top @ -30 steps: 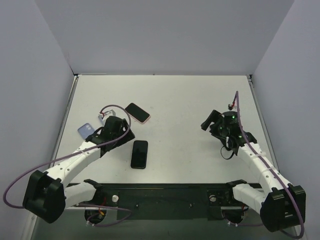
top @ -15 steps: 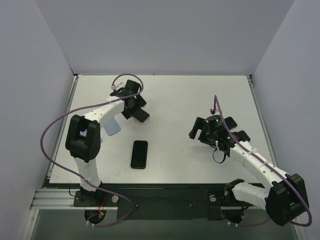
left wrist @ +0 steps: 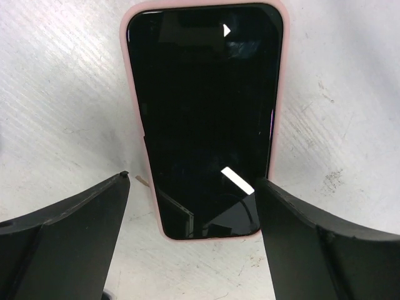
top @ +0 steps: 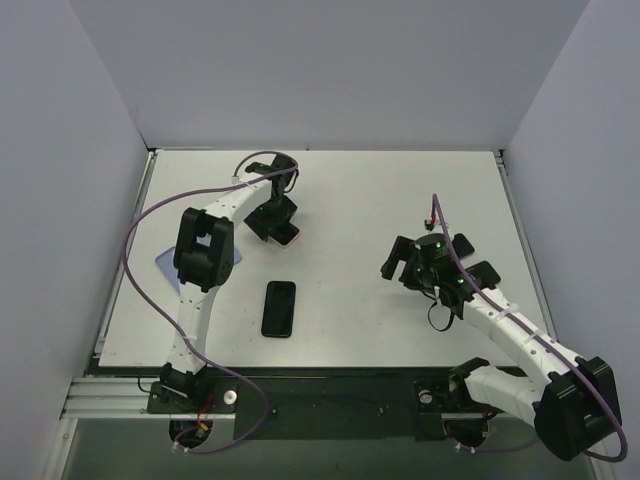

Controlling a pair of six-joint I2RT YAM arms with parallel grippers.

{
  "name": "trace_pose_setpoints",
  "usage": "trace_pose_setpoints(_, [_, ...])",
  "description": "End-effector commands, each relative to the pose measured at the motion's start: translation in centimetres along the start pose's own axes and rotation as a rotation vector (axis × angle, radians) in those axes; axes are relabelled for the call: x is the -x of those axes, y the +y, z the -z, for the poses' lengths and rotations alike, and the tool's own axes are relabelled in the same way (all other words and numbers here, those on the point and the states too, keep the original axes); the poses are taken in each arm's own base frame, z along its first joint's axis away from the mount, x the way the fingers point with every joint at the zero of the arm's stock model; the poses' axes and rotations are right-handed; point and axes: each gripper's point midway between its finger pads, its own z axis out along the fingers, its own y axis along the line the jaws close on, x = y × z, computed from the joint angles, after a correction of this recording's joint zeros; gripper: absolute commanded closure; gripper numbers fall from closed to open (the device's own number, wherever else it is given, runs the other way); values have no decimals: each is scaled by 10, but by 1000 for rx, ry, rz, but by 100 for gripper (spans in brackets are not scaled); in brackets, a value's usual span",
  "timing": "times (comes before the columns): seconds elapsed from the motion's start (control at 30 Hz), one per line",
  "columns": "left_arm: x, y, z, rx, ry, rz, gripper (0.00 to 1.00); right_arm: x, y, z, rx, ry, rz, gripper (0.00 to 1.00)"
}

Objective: Take the phone out of the phone case
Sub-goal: Pick up the phone at the center of the board.

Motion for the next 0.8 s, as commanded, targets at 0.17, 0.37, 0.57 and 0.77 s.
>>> trace_pose_setpoints(0.17, [3, 7, -6, 49, -32, 30, 7, 2, -6, 2, 6, -33, 12, 16])
trace_pose_setpoints(0.37, [8, -9, 1, -97, -40, 57, 7, -2, -12, 0, 3, -27, 6, 16])
trace_pose_setpoints(0.57, [9, -7, -2, -154, -28, 95, 7, 0, -13, 0, 7, -31, -2, 16])
trace_pose_setpoints(0.77, [10, -15, -1, -189, -18, 81, 7, -3, -10, 0, 29, -16, -1, 16])
